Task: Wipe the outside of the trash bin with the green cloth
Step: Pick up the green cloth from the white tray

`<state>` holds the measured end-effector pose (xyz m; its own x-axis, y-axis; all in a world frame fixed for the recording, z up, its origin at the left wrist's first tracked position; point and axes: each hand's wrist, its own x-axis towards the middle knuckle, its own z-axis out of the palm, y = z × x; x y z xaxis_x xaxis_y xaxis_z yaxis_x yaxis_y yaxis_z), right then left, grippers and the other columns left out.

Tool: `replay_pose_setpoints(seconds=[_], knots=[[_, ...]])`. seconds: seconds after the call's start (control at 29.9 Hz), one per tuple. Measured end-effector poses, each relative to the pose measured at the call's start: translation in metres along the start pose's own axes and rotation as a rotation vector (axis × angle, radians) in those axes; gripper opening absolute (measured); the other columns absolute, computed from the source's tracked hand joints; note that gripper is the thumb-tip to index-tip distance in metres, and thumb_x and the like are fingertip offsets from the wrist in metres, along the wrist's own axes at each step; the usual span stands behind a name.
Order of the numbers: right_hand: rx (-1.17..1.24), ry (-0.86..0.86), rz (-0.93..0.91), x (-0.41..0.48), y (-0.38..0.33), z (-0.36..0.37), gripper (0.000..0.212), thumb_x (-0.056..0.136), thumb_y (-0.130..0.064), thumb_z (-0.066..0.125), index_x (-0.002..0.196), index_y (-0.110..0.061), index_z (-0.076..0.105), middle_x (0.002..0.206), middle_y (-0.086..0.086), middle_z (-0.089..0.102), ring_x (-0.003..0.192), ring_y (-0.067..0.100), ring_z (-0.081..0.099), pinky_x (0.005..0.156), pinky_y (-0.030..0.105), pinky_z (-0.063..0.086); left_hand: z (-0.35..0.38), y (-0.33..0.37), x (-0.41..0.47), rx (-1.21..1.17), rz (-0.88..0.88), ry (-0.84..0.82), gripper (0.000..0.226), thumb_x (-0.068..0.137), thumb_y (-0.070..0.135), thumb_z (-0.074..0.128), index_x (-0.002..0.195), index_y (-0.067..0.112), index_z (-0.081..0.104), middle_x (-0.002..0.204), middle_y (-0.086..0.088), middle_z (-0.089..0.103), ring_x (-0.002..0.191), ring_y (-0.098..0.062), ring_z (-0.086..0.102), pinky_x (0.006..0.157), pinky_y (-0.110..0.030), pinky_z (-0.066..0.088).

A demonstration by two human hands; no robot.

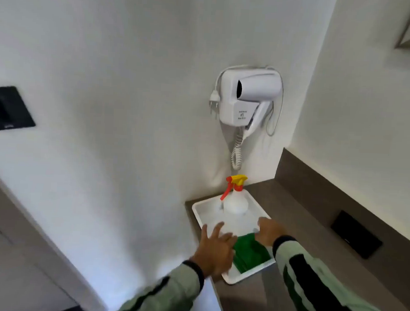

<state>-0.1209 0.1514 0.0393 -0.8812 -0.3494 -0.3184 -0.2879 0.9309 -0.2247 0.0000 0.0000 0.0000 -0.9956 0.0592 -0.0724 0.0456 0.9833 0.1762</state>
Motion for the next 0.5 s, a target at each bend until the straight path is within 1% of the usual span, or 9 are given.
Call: replay_pose_setpoints(seconds=[0.03, 0.1, 0.2, 0.27, 0.33, 0.4, 0.47, 0.5], knots=[[-0.042, -0.068, 0.044, 0.001, 0.006, 0.012, 0.042, 0.090, -0.033, 0.053, 0.126, -0.013, 0.049, 0.137, 0.013, 0.055, 0.124, 0.033, 0.053, 0.105, 0.040, 0.043, 0.014, 0.009, -0.002, -0.031, -0.005, -0.063, 0.052, 0.101, 0.032, 0.037, 0.151, 0.021, 0.032, 0.161, -0.005, 0.034, 0.153, -0.034, 0.003, 0.114, -0.070, -0.006], [-0.077, -0.124, 0.085, 0.001, 0.008, 0.024, 0.044, 0.088, -0.036, 0.051, 0.127, -0.016, 0.049, 0.136, 0.010, 0.056, 0.125, 0.032, 0.052, 0.109, 0.043, 0.037, 0.031, 0.020, -0.003, -0.073, 0.016, -0.121, 0.056, 0.099, 0.027, 0.043, 0.153, 0.025, 0.029, 0.163, -0.004, 0.030, 0.153, -0.032, 0.002, 0.114, -0.069, -0.011], [-0.051, -0.131, 0.115, -0.003, 0.002, 0.036, 0.044, 0.088, -0.035, 0.051, 0.128, -0.018, 0.050, 0.134, 0.008, 0.058, 0.126, 0.030, 0.052, 0.114, 0.045, 0.032, 0.038, 0.027, -0.001, -0.096, -0.008, -0.157, 0.056, 0.099, 0.024, 0.041, 0.154, 0.029, 0.027, 0.166, -0.004, 0.023, 0.153, -0.031, 0.003, 0.113, -0.068, -0.015], [0.000, -0.114, 0.155, -0.001, 0.001, 0.038, 0.043, 0.087, -0.032, 0.053, 0.126, -0.016, 0.051, 0.132, 0.008, 0.059, 0.124, 0.030, 0.054, 0.113, 0.046, 0.034, 0.038, 0.029, 0.006, -0.109, -0.023, -0.168, 0.051, 0.101, 0.027, 0.036, 0.152, 0.026, 0.030, 0.165, -0.006, 0.025, 0.153, -0.031, 0.005, 0.112, -0.068, -0.017], [0.099, -0.120, 0.219, 0.002, 0.003, 0.039, 0.040, 0.083, -0.028, 0.057, 0.121, -0.014, 0.054, 0.127, 0.009, 0.061, 0.119, 0.030, 0.056, 0.109, 0.045, 0.041, 0.038, 0.031, 0.008, -0.133, -0.043, -0.189, 0.047, 0.104, 0.031, 0.032, 0.150, 0.022, 0.035, 0.163, -0.008, 0.029, 0.153, -0.031, 0.006, 0.112, -0.068, -0.017], [0.207, -0.142, 0.253, 0.003, 0.002, 0.038, 0.038, 0.074, -0.022, 0.063, 0.110, -0.012, 0.056, 0.120, 0.010, 0.063, 0.113, 0.030, 0.059, 0.103, 0.042, 0.047, 0.033, 0.027, 0.008, -0.138, -0.058, -0.224, 0.047, 0.105, 0.035, 0.029, 0.149, 0.021, 0.037, 0.161, -0.009, 0.031, 0.152, -0.032, 0.006, 0.112, -0.068, -0.016], [0.329, -0.177, 0.246, 0.006, -0.003, 0.036, 0.033, 0.063, -0.014, 0.067, 0.094, -0.008, 0.059, 0.110, 0.013, 0.067, 0.104, 0.030, 0.062, 0.091, 0.036, 0.053, 0.030, 0.018, 0.003, -0.171, -0.069, -0.200, 0.045, 0.105, 0.035, 0.031, 0.147, 0.023, 0.040, 0.160, -0.008, 0.036, 0.152, -0.032, 0.007, 0.114, -0.067, -0.013], [0.395, -0.171, 0.232, 0.007, -0.006, 0.033, 0.027, 0.059, -0.010, 0.066, 0.085, -0.007, 0.060, 0.103, 0.013, 0.069, 0.099, 0.029, 0.064, 0.082, 0.033, 0.054, 0.028, 0.011, -0.001, -0.201, -0.079, -0.145, 0.043, 0.104, 0.034, 0.034, 0.145, 0.024, 0.045, 0.157, -0.006, 0.040, 0.152, -0.031, 0.009, 0.116, -0.064, -0.009]])
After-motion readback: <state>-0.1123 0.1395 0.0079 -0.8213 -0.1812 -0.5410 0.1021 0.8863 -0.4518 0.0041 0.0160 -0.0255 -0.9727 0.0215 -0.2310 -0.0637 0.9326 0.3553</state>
